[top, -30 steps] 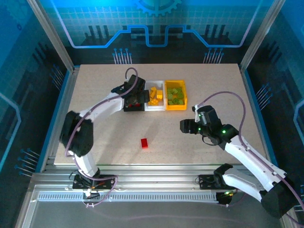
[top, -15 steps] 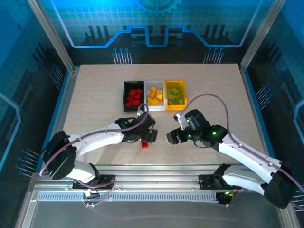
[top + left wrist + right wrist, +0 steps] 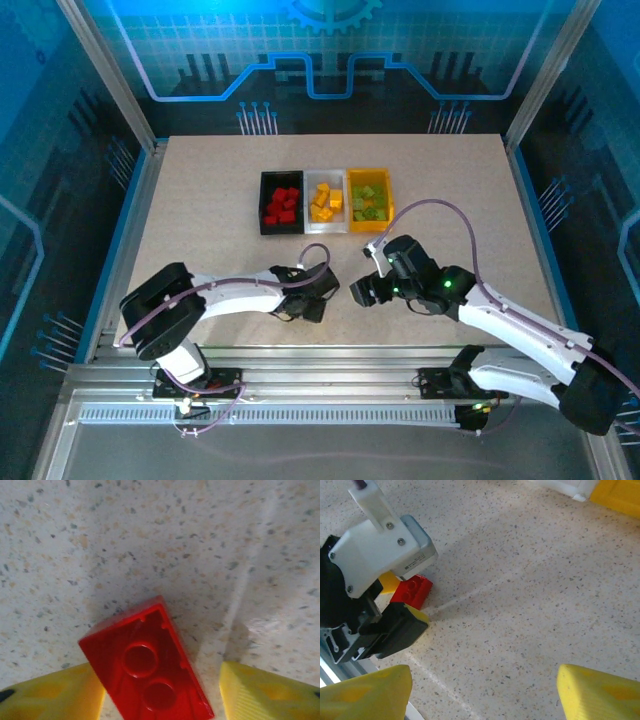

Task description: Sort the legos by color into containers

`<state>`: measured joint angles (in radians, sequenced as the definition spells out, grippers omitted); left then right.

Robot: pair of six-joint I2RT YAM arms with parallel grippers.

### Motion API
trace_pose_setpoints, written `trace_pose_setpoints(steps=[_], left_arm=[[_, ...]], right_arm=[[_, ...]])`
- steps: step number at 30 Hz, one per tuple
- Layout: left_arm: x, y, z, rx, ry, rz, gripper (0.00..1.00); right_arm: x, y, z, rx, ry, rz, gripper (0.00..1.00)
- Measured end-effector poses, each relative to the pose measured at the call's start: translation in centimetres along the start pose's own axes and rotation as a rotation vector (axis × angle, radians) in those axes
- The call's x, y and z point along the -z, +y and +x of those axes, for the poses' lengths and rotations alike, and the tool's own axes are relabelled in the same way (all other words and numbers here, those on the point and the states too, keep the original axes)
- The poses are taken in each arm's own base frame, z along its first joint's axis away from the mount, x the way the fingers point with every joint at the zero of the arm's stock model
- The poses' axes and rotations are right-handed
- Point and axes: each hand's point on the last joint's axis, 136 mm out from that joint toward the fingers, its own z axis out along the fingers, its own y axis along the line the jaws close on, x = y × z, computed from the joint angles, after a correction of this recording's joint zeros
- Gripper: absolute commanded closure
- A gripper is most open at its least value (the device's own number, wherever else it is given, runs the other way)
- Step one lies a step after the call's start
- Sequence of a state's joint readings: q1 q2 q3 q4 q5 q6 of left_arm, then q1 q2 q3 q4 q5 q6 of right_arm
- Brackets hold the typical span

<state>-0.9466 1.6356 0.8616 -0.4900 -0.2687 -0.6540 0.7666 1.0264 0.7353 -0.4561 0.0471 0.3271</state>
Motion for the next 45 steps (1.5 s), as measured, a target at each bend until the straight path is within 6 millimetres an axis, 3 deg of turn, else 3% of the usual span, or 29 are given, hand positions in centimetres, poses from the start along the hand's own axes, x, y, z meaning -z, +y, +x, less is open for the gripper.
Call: trace_pose_setpoints(steps=[6,11,18,21,24,29,32,36,41,43,45], left_arm=[[0.0,0.1,-0.3,0.002,-0.014,-0.008,0.51],[-0.1,0.4,-0.8,0.010,-0.025,-0.013,0.66],[0.2,1.4,-1.9,0.034,-0.060,-0.039,0.70],[1.3,2.7,-3.5,0.073,-0.098,-0.040,0.71],[3.2,4.6,-6.5,0.150,-0.167,-0.037,0.71],[7.2,8.2,-14.2,0.305,-0.337,-0.022,0.71],[8.4,9.7,-18.3,0.371,-0.412,-0.019,0.71],[7.5,10.5,-22.1,0.409,-0.440,-0.031,0.71],[4.3,10.9,-25.2,0.432,-0.417,-0.058,0.65],[3.3,11.2,-25.8,0.443,-0.406,-0.065,0.55],[2.8,11.6,-26.3,0.455,-0.403,-0.067,0.37]], right_arm=[[0.1,-0.1,-0.1,0.000,-0.004,0.005,0.23],[0.1,-0.1,-0.1,0.000,-0.006,0.006,0.23],[0.1,-0.5,-0.3,-0.001,-0.015,0.032,0.23],[0.3,-0.8,-0.4,-0.005,-0.027,0.045,0.23],[0.5,-0.9,-0.6,-0.009,-0.037,0.051,0.22],[0.6,-1.3,-0.7,-0.027,-0.043,0.071,0.23],[0.6,-1.5,-0.8,-0.040,-0.044,0.076,0.23],[0.7,-1.7,-0.8,-0.050,-0.049,0.083,0.22],[1.4,-2.0,-0.9,-0.059,-0.061,0.090,0.22],[1.6,-2.0,-0.9,-0.064,-0.068,0.091,0.22],[1.9,-2.2,-1.1,-0.070,-0.078,0.096,0.21]])
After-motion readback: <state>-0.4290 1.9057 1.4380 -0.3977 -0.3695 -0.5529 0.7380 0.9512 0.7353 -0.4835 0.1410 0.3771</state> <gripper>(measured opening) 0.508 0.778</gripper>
